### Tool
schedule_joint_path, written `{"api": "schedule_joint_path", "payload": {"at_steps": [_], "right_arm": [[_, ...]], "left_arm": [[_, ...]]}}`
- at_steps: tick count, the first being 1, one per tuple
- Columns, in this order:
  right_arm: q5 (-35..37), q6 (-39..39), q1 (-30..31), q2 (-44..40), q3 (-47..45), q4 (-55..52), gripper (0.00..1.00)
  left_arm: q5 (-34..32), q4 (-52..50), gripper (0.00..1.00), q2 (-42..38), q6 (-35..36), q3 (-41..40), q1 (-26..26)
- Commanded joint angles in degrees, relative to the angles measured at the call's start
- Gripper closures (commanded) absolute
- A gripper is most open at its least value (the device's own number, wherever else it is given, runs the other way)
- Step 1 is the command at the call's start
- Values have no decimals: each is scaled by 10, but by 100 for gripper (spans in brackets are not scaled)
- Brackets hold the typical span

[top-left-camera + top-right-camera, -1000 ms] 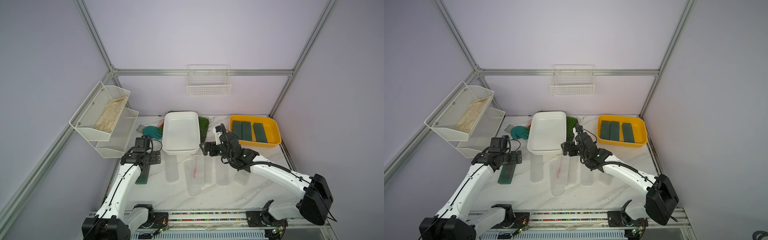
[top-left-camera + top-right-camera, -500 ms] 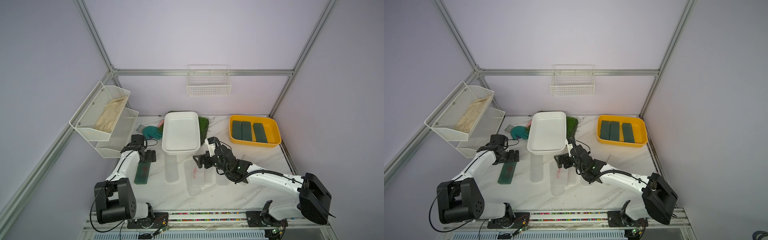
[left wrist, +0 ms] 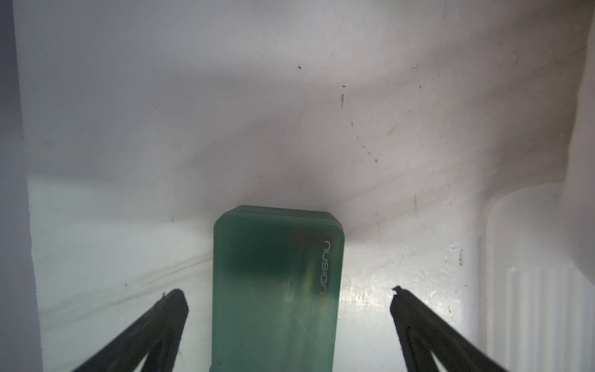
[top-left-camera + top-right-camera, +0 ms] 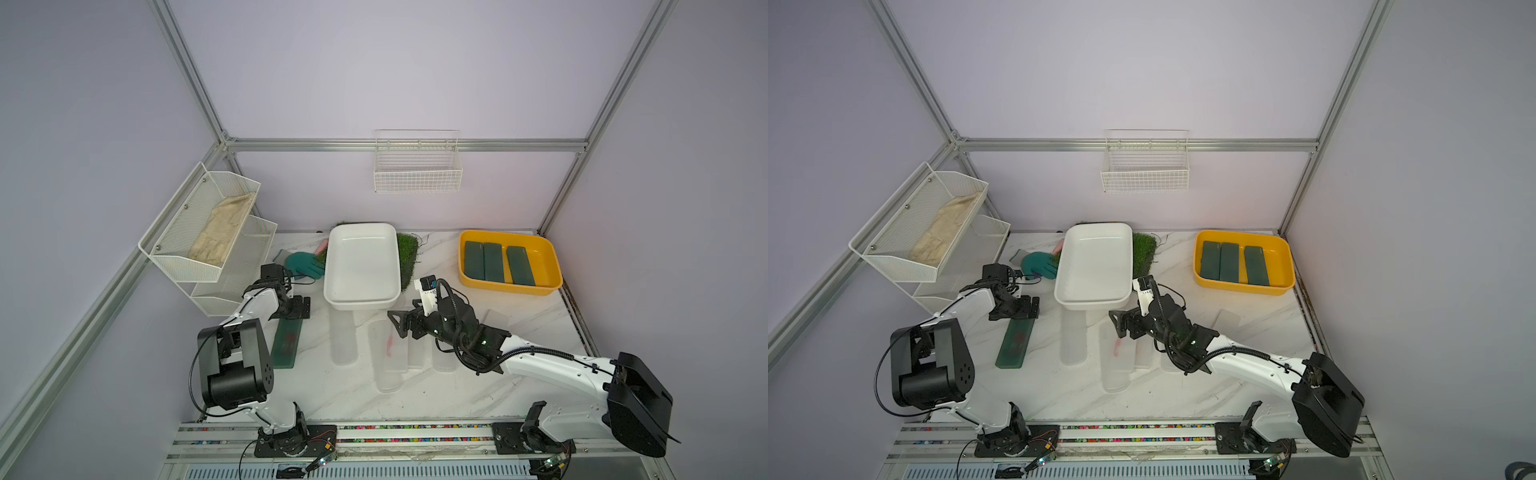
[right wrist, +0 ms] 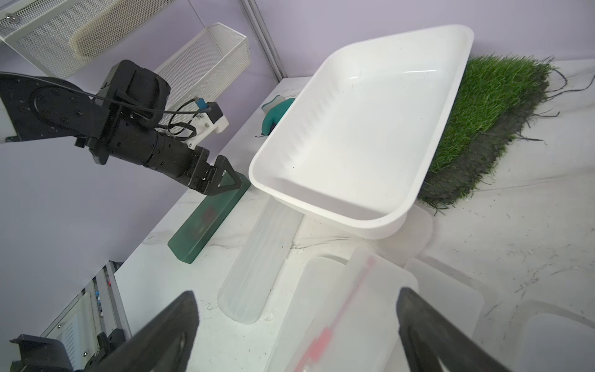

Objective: Place the pencil cases by color into the storage box
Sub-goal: Pick up the pencil case from the center of the board.

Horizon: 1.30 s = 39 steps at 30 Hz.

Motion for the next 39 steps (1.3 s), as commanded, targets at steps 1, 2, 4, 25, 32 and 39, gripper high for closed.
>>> {"api": "schedule_joint_path", "payload": {"at_steps": [1, 2, 4, 25, 32, 39], "right_arm": [[-3, -11, 4, -17, -8, 30, 3], [-3, -11, 4, -17, -11, 33, 3], [-4, -16, 4, -19, -13, 36, 3], [-6, -30, 5, -13, -24, 47, 3], [-2, -29, 5, -20, -23, 43, 3], [1, -25, 5, -22, -22, 40, 3]], "left_arm": [[12, 8, 0, 17, 27, 38, 6], [12, 6, 0, 23, 31, 40, 6], [7, 4, 0, 29, 40, 42, 6], [-1, -5, 29, 100, 22, 52, 7], [-13, -6, 39, 85, -14, 55, 8], [-16, -41, 39, 81, -86, 111, 8]]}}
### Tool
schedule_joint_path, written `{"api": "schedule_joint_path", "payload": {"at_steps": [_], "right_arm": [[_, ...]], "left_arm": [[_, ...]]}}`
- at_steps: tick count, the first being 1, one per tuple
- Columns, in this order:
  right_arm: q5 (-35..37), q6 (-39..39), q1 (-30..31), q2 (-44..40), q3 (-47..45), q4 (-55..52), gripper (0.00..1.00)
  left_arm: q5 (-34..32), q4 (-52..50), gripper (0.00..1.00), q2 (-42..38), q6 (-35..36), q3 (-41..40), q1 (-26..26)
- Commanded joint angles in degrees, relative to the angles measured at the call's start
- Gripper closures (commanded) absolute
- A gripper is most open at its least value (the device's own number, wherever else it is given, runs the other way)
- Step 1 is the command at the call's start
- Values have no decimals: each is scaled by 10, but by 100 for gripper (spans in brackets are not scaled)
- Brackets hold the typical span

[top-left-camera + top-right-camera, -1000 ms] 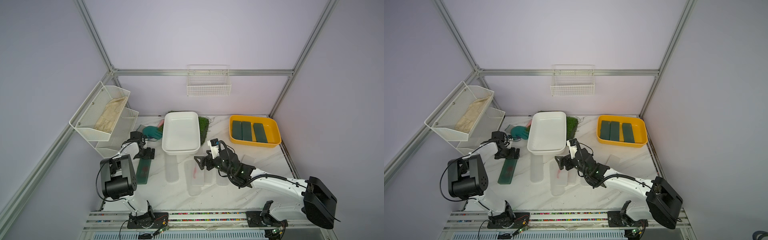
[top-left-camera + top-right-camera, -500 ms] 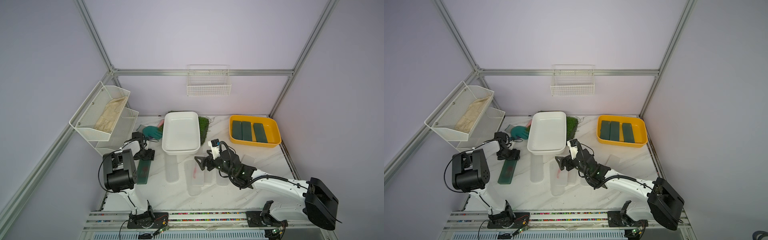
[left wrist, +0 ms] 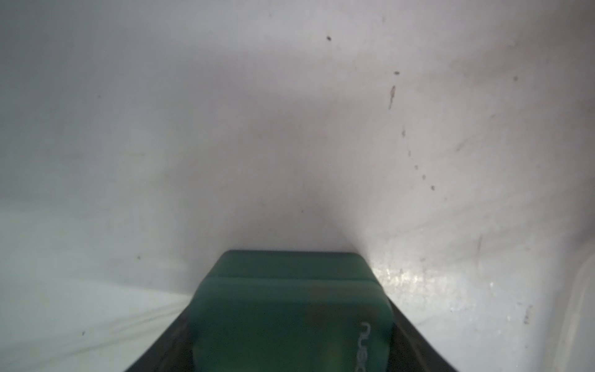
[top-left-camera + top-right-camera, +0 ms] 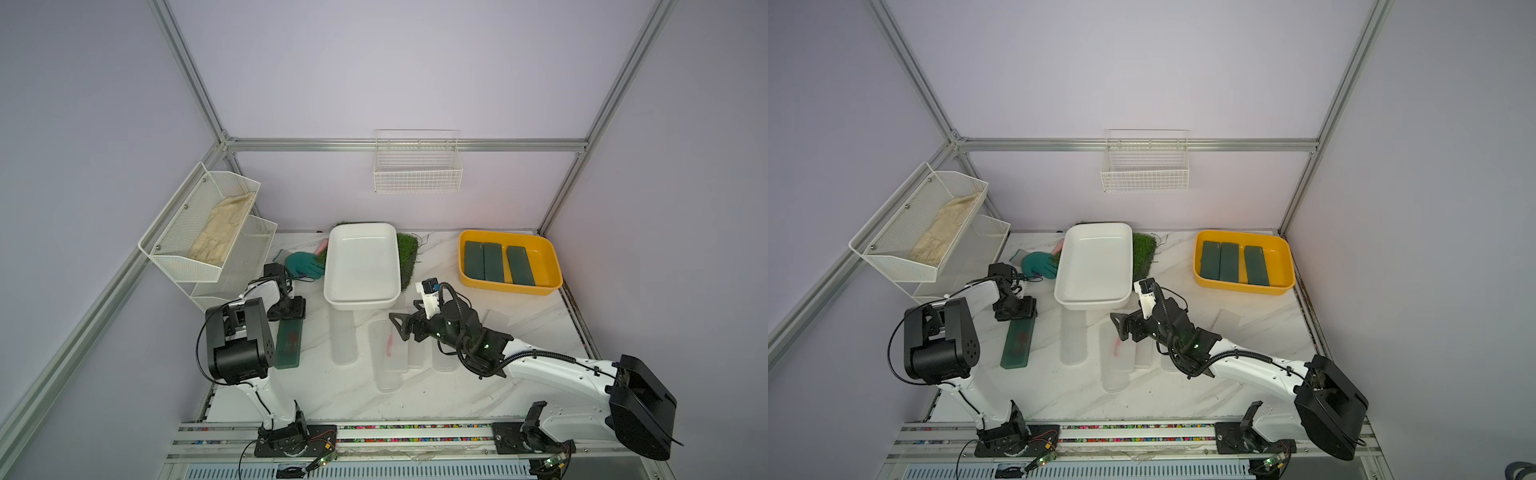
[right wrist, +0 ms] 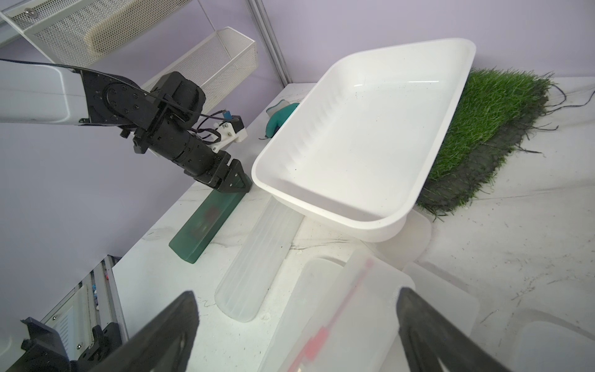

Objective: Place the pencil cases by color into the storage box
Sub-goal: Pick up the pencil case from the center of the board.

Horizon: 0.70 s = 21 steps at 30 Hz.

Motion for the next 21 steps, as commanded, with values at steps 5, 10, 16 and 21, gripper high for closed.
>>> {"api": "schedule_joint_path", "payload": {"at_steps": [5, 10, 16, 21], "right_arm": [[13, -4, 11, -5, 7, 11, 3], [42, -14, 35, -3, 13, 14, 3], [107, -39, 101, 21, 28, 27, 3], [172, -65, 163, 55, 38, 57, 3]], "left_arm": [[-8, -46, 37, -22, -126, 88, 2], [11, -62, 35, -60, -207, 89, -3], [15, -65, 37, -129, -267, 74, -20], [18, -65, 39, -193, -306, 64, -29]]}}
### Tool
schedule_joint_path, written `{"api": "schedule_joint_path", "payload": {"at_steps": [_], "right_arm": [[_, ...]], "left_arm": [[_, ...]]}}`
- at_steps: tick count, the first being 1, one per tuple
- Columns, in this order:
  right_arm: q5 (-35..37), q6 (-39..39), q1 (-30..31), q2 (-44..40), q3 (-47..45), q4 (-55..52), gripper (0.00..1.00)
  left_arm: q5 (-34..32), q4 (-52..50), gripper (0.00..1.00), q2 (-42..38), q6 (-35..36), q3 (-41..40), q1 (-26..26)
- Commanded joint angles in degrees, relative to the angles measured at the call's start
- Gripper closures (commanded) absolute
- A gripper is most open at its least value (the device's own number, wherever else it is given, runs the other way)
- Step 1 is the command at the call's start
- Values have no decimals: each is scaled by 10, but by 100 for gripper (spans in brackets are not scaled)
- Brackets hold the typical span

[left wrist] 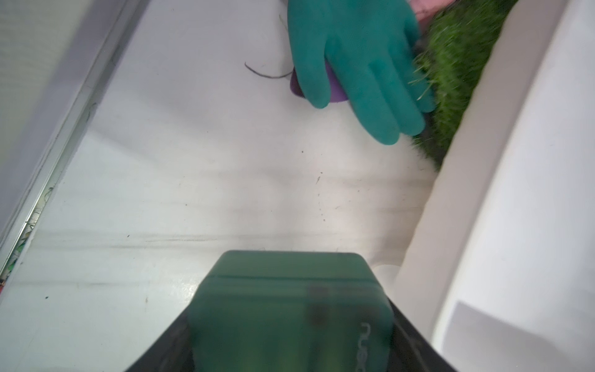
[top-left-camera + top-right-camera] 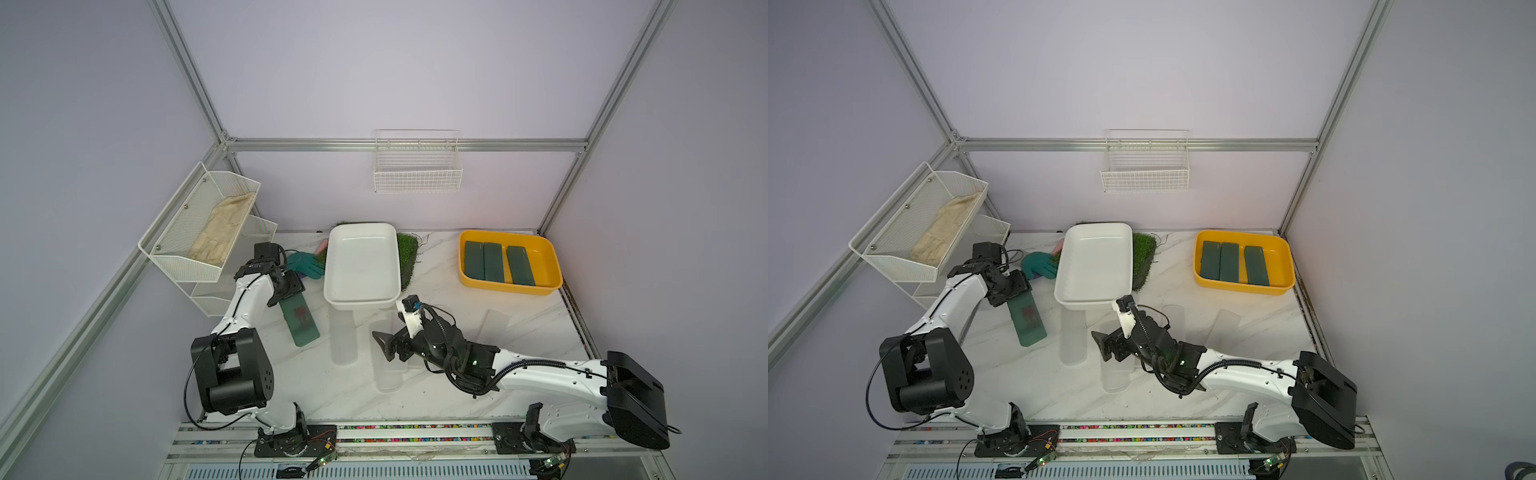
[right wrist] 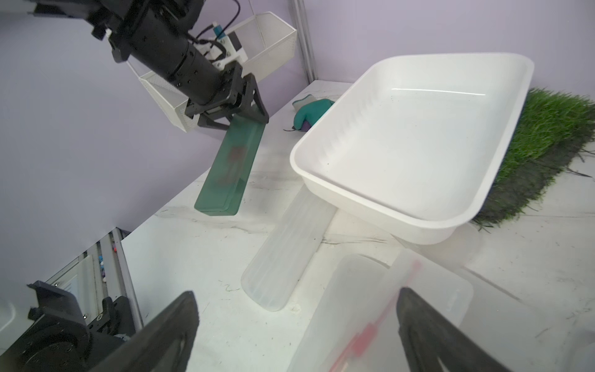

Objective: Place the pencil cases by color into the storage box
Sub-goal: Pick up the pencil case from the center of the board.

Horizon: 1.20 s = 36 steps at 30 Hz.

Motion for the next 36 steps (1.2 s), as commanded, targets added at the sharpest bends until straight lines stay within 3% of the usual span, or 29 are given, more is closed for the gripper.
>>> {"api": "schedule_joint_path", "payload": {"at_steps": [1, 8, 14, 22, 36], "right_arm": [[69, -33, 35, 27, 16, 47, 3], [176, -113, 133, 131, 52, 129, 3], [229, -162, 177, 239, 101, 210, 3], [279, -233, 177, 343, 180, 261, 3], [239, -262, 114, 423, 281, 231, 3]], "left_arm": [[10, 5, 40, -56, -53, -5, -6], [-4, 21, 40, -127, -107, -32, -36], [-18, 50, 38, -173, -134, -52, -64], [-27, 75, 37, -213, -136, -89, -81], [-37, 86, 37, -246, -118, -121, -85]]}}
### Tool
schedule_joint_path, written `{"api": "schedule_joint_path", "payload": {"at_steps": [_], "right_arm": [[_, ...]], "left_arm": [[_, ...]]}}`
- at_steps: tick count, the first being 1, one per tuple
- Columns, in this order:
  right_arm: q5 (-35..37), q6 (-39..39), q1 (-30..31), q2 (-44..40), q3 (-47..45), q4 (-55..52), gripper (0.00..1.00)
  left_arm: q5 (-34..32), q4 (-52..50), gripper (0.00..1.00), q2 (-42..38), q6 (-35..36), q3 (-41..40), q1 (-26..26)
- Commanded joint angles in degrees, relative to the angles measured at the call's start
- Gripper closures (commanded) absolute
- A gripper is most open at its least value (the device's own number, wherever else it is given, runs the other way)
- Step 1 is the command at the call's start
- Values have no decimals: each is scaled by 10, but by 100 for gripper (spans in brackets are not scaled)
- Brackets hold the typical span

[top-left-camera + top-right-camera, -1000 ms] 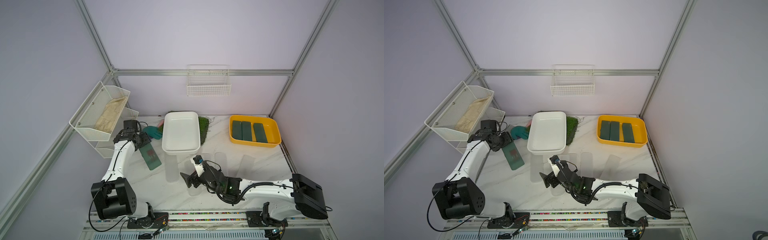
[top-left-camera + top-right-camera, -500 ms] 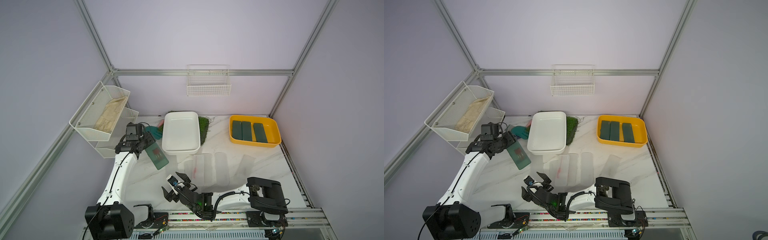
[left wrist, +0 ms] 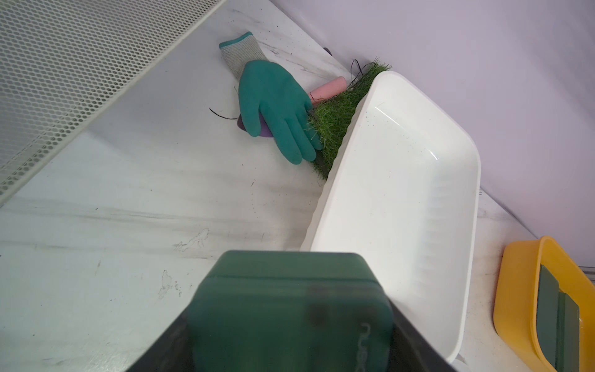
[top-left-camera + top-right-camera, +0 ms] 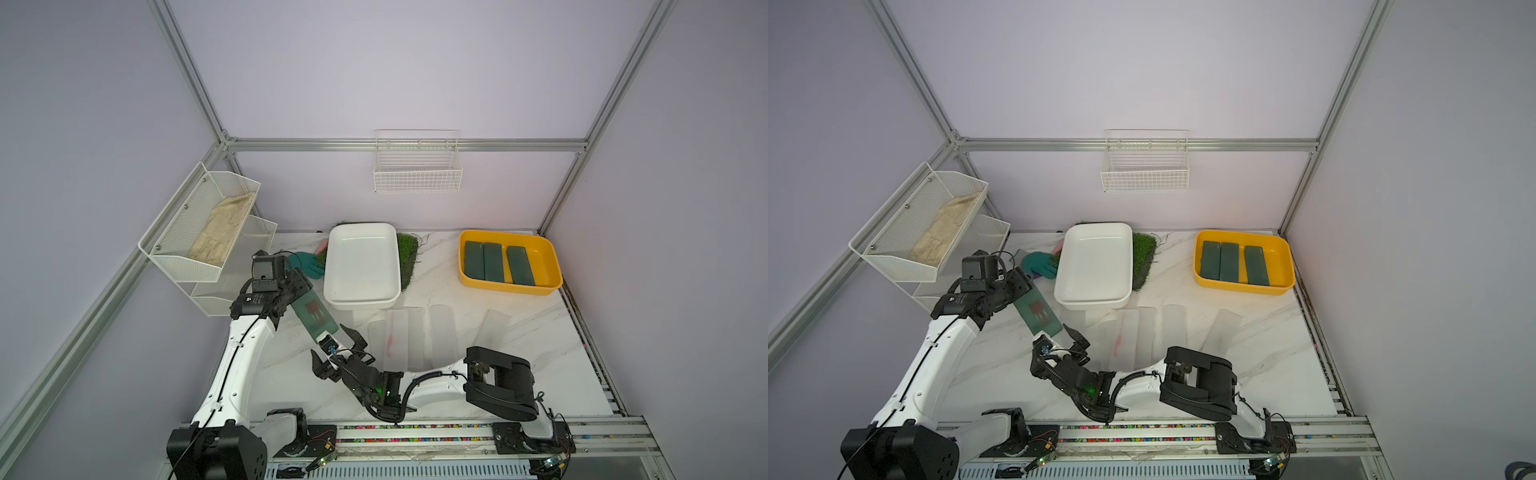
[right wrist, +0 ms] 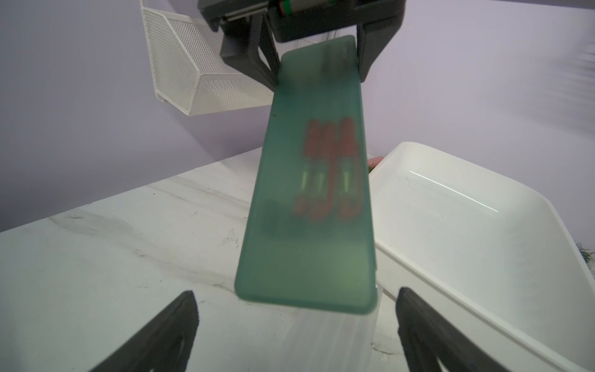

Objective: Place the pencil cases by color into the storage box
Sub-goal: Pick up the pencil case from the center of the board.

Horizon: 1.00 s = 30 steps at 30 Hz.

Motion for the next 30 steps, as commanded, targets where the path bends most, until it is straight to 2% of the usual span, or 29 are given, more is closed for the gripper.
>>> {"api": "schedule_joint_path", "payload": {"at_steps": [1, 10, 26, 30], "right_arm": [[-14, -12, -16, 13, 20, -10, 3], [-15, -20, -23, 56, 79, -42, 3], [-7, -28, -40, 76, 115, -38, 3], [-13, -27, -41, 85, 135, -55, 11]], "left_arm": [[-8, 31, 37, -23, 11, -19, -3], [-4, 36, 37, -25, 12, -25, -6], [-3, 38, 36, -33, 15, -45, -7], [-2, 40, 36, -37, 13, -50, -8]]}}
